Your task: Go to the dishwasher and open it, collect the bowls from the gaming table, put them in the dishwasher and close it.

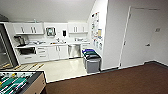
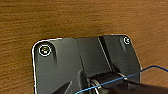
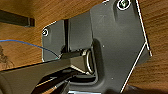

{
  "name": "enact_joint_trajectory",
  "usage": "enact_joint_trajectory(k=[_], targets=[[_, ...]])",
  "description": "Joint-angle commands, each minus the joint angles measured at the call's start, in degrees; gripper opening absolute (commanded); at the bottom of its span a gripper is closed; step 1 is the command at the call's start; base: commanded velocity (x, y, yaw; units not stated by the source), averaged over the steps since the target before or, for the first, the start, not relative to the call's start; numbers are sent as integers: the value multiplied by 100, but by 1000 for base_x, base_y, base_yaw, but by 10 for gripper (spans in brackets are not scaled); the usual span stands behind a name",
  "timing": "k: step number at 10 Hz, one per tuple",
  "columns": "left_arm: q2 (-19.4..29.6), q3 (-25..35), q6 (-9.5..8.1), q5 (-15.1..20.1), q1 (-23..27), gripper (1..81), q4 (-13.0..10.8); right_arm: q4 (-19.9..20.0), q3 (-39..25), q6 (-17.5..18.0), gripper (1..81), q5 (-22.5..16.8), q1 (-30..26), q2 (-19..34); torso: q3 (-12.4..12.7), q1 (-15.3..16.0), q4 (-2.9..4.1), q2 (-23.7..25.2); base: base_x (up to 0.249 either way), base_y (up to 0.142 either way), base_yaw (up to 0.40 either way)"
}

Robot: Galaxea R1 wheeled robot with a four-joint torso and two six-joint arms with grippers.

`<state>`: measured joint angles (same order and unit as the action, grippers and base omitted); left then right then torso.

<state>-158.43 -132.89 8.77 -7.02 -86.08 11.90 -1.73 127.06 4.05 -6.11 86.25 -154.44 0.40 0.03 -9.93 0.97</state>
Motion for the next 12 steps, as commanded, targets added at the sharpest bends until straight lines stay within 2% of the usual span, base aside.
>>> enact_joint_trajectory(k=[1, 12], targets=[[83, 61, -6, 280, 324, 811, -12, 24, -139, -9, 811, -338, -402, 148, 0, -2, 0, 0, 214, 0, 0], [56, 61, 11, 307, 297, 811, -47, -20, 19, 0, 811, -259, -385, 42, 0, 7, 0, -2, 249, 0, 0]])
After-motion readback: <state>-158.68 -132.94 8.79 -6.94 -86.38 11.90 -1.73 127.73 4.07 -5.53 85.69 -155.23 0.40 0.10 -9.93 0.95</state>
